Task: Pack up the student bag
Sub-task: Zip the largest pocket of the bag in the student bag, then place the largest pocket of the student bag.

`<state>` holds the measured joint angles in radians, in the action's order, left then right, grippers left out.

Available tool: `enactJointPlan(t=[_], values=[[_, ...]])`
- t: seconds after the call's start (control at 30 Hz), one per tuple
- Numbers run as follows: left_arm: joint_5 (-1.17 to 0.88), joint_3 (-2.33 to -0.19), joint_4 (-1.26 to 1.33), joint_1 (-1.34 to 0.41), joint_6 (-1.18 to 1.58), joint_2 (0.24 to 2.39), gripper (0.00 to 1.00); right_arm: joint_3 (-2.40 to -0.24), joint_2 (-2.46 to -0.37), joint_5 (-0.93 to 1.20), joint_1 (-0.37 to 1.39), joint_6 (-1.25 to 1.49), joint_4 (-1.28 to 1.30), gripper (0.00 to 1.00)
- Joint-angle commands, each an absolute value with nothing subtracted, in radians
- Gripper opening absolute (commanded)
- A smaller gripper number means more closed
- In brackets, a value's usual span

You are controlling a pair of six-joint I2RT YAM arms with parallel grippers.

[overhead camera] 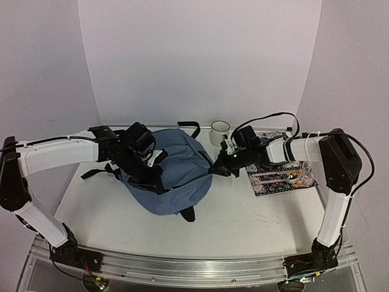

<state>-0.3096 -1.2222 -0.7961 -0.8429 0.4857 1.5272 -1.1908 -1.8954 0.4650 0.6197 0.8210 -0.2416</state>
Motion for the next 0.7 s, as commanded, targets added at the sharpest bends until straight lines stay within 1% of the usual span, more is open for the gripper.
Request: enactJointPlan(t=[0.0, 0.07, 0.1, 0.13, 0.2, 0.27, 0.33, 0.47, 0.53, 0.67], values=[[-0.277, -1.177, -0.902, -0.825, 0.463, 1.458, 0.0, -1.272, -1.877, 0.375, 0.529, 0.763, -0.16, 0.0], [-0.294, -1.199, -0.9, -0.825, 0.458, 1.472, 0.0, -1.31, -1.9, 0.398, 0.53, 0.771, -0.149, 0.04], [-0.303, -1.217, -0.897, -0.825, 0.454, 1.483, 0.0, -1.322, -1.906, 0.411, 0.535, 0.778, -0.149, 0.09], [-0.313, -1.238, -0.889, -0.825, 0.451, 1.496, 0.0, -1.326, -1.904, 0.413, 0.544, 0.783, -0.149, 0.16], [-0.338, -1.276, -0.868, -0.825, 0.444, 1.519, 0.0, -1.322, -1.888, 0.404, 0.567, 0.796, -0.148, 0.33], [-0.372, -1.311, -0.84, -0.826, 0.443, 1.541, 0.0, -1.285, -1.85, 0.376, 0.595, 0.828, -0.147, 0.49], [-0.404, -1.33, -0.811, -0.827, 0.44, 1.553, 0.0, -1.247, -1.805, 0.343, 0.634, 0.859, -0.147, 0.59], [-0.442, -1.353, -0.794, -0.827, 0.426, 1.58, 0.0, -1.167, -1.729, 0.262, 0.723, 0.954, -0.148, 0.7], [-0.458, -1.361, -0.79, -0.827, 0.419, 1.588, 0.0, -1.137, -1.702, 0.228, 0.764, 1.013, -0.148, 0.72], [-0.466, -1.366, -0.785, -0.827, 0.4, 1.592, 0.0, -1.097, -1.671, 0.151, 0.851, 1.134, -0.162, 0.74]])
